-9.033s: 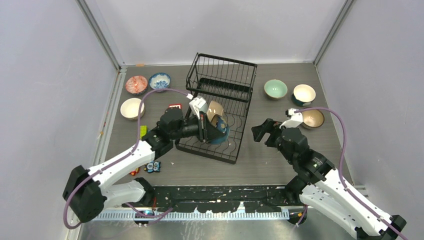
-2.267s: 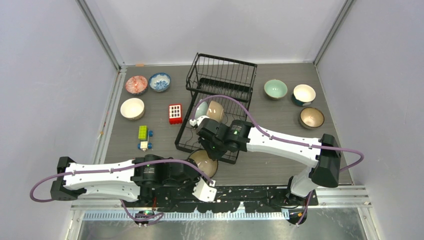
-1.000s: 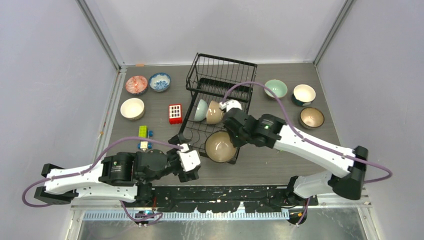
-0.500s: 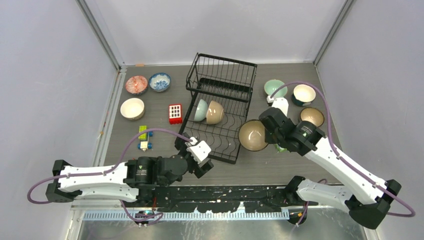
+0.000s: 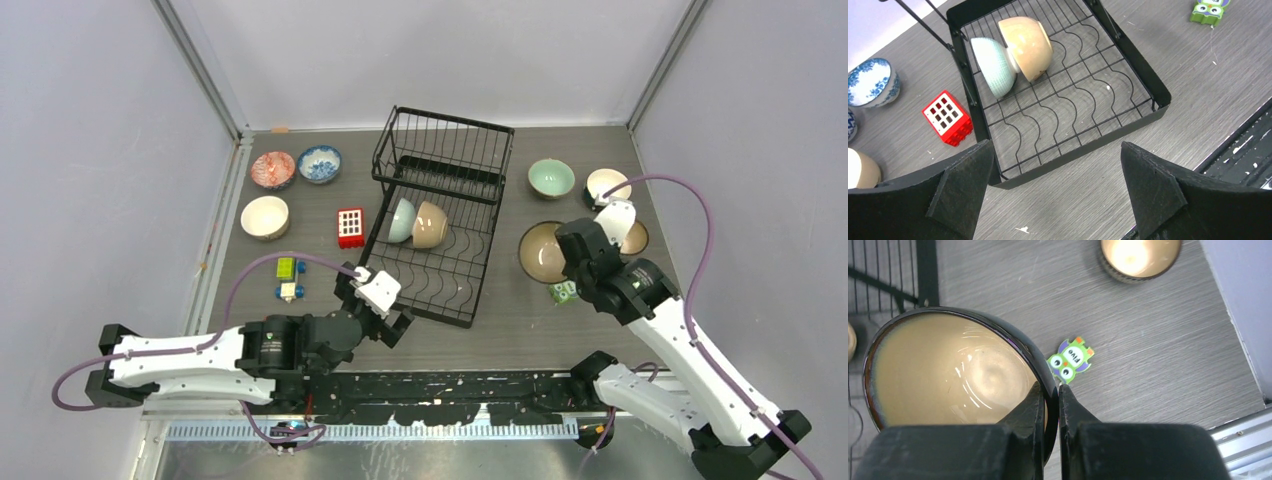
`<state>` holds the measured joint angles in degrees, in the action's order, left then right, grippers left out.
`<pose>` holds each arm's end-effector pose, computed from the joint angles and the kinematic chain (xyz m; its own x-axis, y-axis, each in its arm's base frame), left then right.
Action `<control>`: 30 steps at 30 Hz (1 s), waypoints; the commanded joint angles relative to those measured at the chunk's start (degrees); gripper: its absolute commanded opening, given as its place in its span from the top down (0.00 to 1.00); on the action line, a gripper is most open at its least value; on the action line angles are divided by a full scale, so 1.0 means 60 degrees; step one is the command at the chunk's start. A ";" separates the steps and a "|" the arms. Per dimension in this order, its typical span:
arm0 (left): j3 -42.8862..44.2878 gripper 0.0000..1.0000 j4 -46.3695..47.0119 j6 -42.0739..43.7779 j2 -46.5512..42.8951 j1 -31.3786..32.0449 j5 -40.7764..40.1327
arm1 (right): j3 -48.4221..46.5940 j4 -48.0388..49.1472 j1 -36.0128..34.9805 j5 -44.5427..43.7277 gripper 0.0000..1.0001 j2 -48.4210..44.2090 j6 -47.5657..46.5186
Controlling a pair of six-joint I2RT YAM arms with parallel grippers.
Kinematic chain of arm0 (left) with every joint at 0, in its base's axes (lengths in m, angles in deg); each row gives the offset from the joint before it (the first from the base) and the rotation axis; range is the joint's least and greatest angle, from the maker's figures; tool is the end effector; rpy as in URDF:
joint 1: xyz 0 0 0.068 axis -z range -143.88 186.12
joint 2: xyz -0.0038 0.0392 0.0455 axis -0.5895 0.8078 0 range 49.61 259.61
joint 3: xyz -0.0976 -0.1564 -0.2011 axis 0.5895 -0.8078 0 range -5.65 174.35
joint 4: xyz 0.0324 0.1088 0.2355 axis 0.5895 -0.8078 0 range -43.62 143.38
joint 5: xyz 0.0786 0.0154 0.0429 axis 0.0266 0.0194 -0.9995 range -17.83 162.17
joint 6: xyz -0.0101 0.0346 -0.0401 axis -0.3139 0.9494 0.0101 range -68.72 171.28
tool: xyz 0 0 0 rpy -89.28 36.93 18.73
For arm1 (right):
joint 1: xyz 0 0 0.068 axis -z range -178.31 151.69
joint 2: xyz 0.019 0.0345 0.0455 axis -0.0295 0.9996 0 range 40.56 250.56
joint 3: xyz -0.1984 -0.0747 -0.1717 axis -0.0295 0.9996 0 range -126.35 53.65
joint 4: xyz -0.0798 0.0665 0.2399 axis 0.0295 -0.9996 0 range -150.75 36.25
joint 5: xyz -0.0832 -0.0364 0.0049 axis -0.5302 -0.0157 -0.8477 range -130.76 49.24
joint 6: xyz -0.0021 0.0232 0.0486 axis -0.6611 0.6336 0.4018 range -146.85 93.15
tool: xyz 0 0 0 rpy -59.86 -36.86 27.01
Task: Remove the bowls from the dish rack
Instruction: Place the bowl at the center of the board.
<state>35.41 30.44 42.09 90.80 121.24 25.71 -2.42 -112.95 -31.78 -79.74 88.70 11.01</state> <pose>0.0391 -0.1543 0.3082 -0.1334 0.2699 -0.9536 0.6162 0.7762 0.1335 0.1307 0.0595 0.3240 -0.5753 0.1916 -0.7952 0.3201 0.9474 -0.0033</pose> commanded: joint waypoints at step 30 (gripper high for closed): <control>-0.0999 0.00 0.0535 -0.1119 -0.0891 -0.0004 -0.1375 | 0.1530 0.5595 0.5095 0.2048 0.99 0.2502 0.2830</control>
<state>29.72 32.08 39.05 86.74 121.24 20.01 6.98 -90.83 -1.33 -67.94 103.37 22.36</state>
